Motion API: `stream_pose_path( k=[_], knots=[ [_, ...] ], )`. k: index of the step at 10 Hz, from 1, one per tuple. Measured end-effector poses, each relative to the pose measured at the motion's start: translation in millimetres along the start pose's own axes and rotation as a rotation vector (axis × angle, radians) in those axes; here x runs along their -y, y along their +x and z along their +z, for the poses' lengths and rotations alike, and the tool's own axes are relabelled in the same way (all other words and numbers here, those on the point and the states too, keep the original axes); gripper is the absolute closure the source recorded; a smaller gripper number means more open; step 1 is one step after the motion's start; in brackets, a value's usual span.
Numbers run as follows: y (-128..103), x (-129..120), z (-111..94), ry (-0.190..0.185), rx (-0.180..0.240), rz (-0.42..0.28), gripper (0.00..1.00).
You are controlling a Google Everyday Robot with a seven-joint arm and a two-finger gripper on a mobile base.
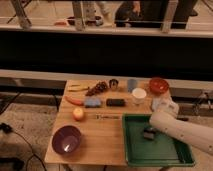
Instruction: Wipe tray with brush
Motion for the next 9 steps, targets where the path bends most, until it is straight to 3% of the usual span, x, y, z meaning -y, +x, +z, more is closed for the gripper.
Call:
stream_pose_path(
  k=[3, 6, 9],
  knots=[
    [-38.4, 1.3, -1.9, 0.004, 0.062, -0.036, 1.0],
    [-62.5, 0.7, 1.8, 0.004, 0.101, -0.062, 1.0],
    [-65.2, -3.4, 1.8, 0.006, 0.122, -0.061, 1.0]
  ],
)
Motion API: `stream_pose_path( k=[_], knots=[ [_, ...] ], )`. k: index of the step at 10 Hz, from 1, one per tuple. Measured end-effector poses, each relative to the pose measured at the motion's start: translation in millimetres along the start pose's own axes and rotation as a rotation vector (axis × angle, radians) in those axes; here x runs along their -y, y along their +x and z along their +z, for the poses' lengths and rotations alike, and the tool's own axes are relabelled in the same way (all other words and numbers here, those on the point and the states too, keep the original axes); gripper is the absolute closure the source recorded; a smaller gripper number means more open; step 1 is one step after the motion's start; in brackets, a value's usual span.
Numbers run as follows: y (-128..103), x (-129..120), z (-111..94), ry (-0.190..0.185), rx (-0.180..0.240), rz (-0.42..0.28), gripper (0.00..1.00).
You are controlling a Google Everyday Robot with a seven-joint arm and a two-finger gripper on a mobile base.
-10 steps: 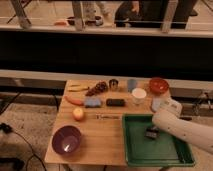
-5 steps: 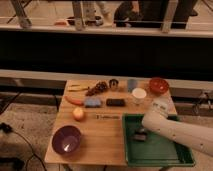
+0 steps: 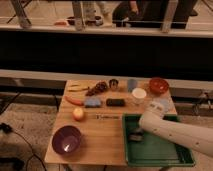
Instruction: Wipe tray with brush
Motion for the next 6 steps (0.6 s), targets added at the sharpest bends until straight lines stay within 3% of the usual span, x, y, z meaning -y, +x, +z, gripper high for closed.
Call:
stream_pose_path(
  k=[6],
  knots=[
    [28.7, -34.6, -36.4, -0.003, 0.001, 0.026, 1.0]
  ],
)
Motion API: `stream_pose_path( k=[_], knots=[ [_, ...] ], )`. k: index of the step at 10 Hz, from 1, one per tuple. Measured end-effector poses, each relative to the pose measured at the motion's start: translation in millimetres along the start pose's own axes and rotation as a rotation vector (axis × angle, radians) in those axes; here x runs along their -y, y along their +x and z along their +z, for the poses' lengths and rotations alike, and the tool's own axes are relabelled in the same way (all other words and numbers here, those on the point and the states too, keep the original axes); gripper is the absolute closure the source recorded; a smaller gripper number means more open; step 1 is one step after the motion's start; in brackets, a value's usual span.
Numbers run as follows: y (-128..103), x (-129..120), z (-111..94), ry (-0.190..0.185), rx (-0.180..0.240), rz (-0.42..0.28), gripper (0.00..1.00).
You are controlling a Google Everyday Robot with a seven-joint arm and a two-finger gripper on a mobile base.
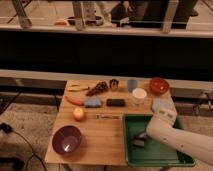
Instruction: Wipe tray with brush
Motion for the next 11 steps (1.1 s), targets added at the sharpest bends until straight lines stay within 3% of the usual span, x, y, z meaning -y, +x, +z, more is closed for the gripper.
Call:
stream_pose_path(
  k=[5, 8, 11],
  knots=[
    [23.4, -20.2, -20.1, -0.034, -0.011, 0.038, 1.0],
    [24.1, -15.9, -29.4, -0.076, 0.028, 0.083, 1.0],
    [24.1, -8.4, -36.9, -0.13, 0.098, 0.127, 1.0]
  ],
)
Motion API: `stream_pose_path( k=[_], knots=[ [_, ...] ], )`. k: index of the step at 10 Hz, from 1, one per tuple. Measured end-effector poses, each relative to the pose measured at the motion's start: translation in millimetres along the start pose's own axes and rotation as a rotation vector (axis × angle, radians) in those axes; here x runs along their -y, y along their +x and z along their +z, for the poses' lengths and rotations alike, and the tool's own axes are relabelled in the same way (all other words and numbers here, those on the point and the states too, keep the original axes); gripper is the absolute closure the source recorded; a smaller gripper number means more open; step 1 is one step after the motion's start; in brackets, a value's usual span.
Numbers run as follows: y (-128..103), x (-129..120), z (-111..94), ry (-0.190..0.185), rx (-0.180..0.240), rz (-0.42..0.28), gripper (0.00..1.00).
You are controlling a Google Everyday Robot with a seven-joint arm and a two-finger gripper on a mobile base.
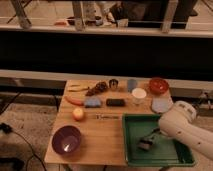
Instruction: Wipe tray with brush
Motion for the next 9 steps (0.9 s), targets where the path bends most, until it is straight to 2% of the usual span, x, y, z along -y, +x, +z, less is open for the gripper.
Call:
stream_pose_path(
  k=[3, 6, 9],
  knots=[
    [-1.9, 1.0, -10.2, -0.018, 0.036, 0.013, 1.0],
    [-12.4, -5.2, -21.5, 0.004, 0.051, -0.013, 1.0],
    [-13.2, -10.4, -29.5, 0.043, 0.044, -0.035, 1.0]
  ],
)
